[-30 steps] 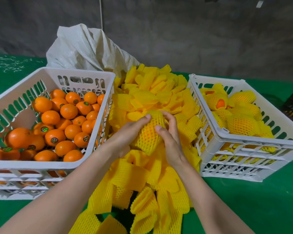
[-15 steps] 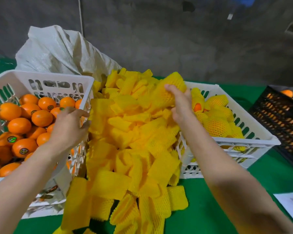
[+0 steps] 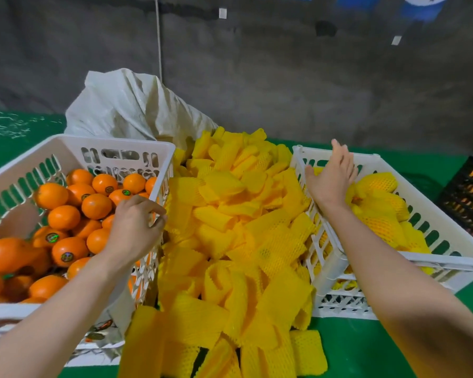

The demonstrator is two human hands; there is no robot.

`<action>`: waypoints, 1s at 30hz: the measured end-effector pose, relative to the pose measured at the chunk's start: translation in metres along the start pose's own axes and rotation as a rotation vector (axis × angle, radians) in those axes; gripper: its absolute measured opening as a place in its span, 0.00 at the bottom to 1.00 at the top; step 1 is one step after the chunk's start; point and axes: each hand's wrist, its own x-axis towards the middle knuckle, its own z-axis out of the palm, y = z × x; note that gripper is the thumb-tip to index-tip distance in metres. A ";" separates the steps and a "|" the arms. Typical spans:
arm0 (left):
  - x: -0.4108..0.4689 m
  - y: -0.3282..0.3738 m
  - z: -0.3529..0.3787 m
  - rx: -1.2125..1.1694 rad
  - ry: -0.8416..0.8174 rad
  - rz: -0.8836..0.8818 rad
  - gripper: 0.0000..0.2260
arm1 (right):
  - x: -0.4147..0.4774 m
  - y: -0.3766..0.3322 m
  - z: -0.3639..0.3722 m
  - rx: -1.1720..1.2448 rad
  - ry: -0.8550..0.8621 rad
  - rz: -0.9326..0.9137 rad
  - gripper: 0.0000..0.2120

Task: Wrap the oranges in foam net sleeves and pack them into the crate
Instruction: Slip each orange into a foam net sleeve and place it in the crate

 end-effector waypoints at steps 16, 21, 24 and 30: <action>-0.003 -0.008 0.004 -0.019 0.000 -0.039 0.05 | -0.079 -0.088 0.113 -0.337 -0.623 -0.551 0.22; -0.001 -0.003 0.001 -0.055 0.032 -0.070 0.23 | -0.096 -0.125 0.069 0.547 -0.304 -0.352 0.14; -0.005 0.007 -0.014 -0.446 -0.008 -0.018 0.30 | -0.103 -0.141 0.042 0.903 -0.653 -0.250 0.20; -0.013 0.023 -0.019 -0.470 0.213 -0.038 0.08 | -0.120 -0.148 0.035 0.807 -0.613 -0.172 0.16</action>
